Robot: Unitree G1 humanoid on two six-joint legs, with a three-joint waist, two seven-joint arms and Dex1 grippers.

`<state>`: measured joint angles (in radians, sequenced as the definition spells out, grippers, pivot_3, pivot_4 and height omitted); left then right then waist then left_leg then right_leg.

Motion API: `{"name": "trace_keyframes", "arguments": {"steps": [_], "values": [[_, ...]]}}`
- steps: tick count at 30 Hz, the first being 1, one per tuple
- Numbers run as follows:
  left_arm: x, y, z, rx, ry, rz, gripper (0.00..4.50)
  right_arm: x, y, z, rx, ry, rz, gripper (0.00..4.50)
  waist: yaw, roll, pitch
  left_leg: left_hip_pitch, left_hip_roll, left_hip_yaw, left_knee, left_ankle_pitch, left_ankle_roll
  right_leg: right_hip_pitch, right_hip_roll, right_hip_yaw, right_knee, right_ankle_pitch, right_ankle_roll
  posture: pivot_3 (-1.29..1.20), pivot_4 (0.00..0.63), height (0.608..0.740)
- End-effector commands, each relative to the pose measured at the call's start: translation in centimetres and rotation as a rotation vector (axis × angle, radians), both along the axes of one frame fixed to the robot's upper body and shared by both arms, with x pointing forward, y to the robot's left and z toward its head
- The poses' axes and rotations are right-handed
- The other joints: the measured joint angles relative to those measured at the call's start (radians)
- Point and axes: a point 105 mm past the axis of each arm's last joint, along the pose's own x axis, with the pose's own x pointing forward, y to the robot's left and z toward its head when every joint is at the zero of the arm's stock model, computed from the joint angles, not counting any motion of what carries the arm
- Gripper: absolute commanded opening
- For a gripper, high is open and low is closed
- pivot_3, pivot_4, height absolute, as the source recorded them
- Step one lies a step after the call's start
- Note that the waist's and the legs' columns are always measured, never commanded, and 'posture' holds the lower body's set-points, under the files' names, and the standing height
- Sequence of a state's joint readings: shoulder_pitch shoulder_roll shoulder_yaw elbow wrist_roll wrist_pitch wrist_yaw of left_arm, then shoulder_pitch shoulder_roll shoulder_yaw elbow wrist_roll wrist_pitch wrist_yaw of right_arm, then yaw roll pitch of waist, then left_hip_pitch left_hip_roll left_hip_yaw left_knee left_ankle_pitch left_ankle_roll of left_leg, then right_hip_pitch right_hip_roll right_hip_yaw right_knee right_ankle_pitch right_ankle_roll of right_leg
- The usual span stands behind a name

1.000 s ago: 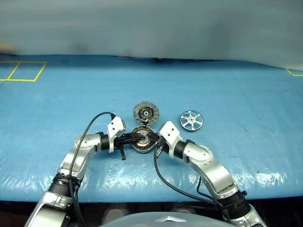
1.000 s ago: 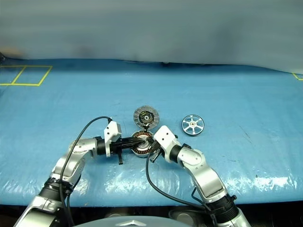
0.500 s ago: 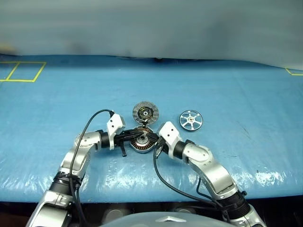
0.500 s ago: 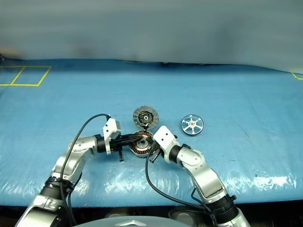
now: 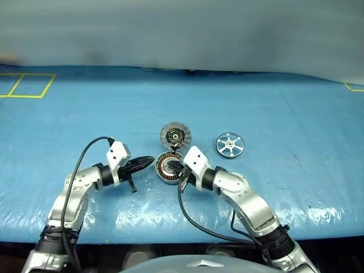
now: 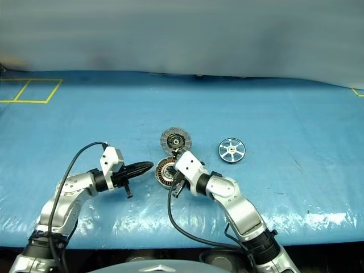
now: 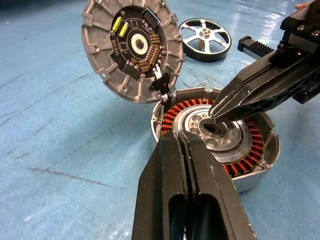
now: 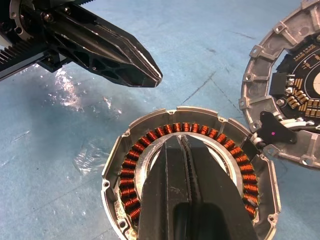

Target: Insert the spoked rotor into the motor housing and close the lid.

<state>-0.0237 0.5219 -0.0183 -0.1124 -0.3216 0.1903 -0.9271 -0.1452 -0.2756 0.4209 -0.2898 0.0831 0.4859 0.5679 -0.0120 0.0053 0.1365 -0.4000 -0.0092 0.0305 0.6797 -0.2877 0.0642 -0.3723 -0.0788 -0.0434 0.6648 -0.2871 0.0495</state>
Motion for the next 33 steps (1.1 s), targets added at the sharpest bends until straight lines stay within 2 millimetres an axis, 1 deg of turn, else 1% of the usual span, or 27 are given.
{"name": "trace_keyframes", "arguments": {"steps": [1, 8, 13, 18, 20, 22, 24, 28, 33], "values": [[-0.3, 0.1, 1.1, -0.012, -0.042, 0.018, 0.05, 0.2, 0.3, 0.7, 0.008, -0.036, 0.014, 0.0, 0.001, 0.0, 0.0, 0.0, 0.0, 0.0, 0.0, 0.0, 0.0, 0.0, 0.0, 0.0, 0.0, 0.0, 0.0, 0.0, 0.15, 0.74], [-0.8, -0.4, 0.3, -0.029, -0.02, 0.039, 0.05, 0.4, 0.9, 0.9, -0.001, -0.046, 0.027, 0.0, -0.001, 0.0, 0.0, 0.0, 0.0, 0.0, -0.001, 0.0, 0.0, 0.0, 0.0, 0.0, 0.0, 0.0, 0.0, 0.0, 0.15, 0.74], [-0.7, -0.4, 0.2, -0.034, -0.018, 0.051, 0.05, 0.5, 1.1, 0.7, -0.014, -0.043, 0.036, 0.0, 0.0, 0.0, 0.0, 0.0, 0.0, 0.0, -0.001, 0.0, 0.0, 0.0, 0.0, 0.0, 0.0, 0.0, 0.0, 0.0, 0.15, 0.74], [-0.7, -0.4, 0.1, -0.034, -0.018, 0.059, 0.05, 0.8, 0.9, -0.1, -0.042, -0.016, 0.026, 0.0, -0.001, 0.0, 0.0, 0.0, 0.0, 0.0, -0.001, 0.0, 0.0, 0.0, 0.0, 0.0, 0.0, 0.0, 0.0, 0.0, 0.15, 0.74], [-0.7, -0.4, 0.0, -0.034, -0.017, 0.061, 0.05, 1.1, 0.4, -0.9, -0.086, -0.007, 0.002, 0.0, -0.001, 0.0, 0.0, 0.0, 0.0, 0.0, -0.001, 0.0, 0.0, 0.0, 0.0, 0.0, 0.0, 0.0, 0.0, 0.0, 0.15, 0.74], [-0.8, -0.4, 0.0, -0.033, -0.016, 0.062, 0.05, 1.3, 0.0, -1.2, -0.108, -0.006, -0.013, 0.0, 0.0, 0.0, 0.0, 0.0, 0.0, 0.0, -0.001, 0.0, 0.0, 0.0, 0.0, 0.0, 0.0, 0.0, 0.0, 0.0, 0.15, 0.74], [-0.8, -0.4, -0.1, -0.032, -0.014, 0.064, 0.05, 1.4, -0.2, -0.8, -0.124, -0.031, -0.014, 0.0, 0.0, 0.0, 0.0, 0.0, 0.0, 0.0, -0.001, 0.0, 0.0, 0.0, -0.001, 0.0, 0.0, 0.0, 0.0, 0.0, 0.15, 0.74], [-0.9, -0.4, -0.2, -0.033, -0.009, 0.069, 0.05, 1.1, 0.0, 0.5, -0.114, -0.067, 0.015, 0.0, 0.0, 0.0, 0.0, 0.0, 0.0, 0.0, -0.001, 0.0, 0.0, 0.0, -0.001, 0.0, -0.001, 0.0, 0.0, 0.0, 0.15, 0.74], [-0.9, -0.5, -0.4, -0.035, -0.006, 0.069, 0.05, 0.9, -0.1, 0.7, -0.119, -0.065, 0.024, 0.0, -0.001, 0.0, 0.0, 0.0, 0.0, 0.0, -0.001, 0.0, 0.0, 0.0, -0.001, 0.0, -0.001, 0.0, 0.0, 0.0, 0.15, 0.74]]}}
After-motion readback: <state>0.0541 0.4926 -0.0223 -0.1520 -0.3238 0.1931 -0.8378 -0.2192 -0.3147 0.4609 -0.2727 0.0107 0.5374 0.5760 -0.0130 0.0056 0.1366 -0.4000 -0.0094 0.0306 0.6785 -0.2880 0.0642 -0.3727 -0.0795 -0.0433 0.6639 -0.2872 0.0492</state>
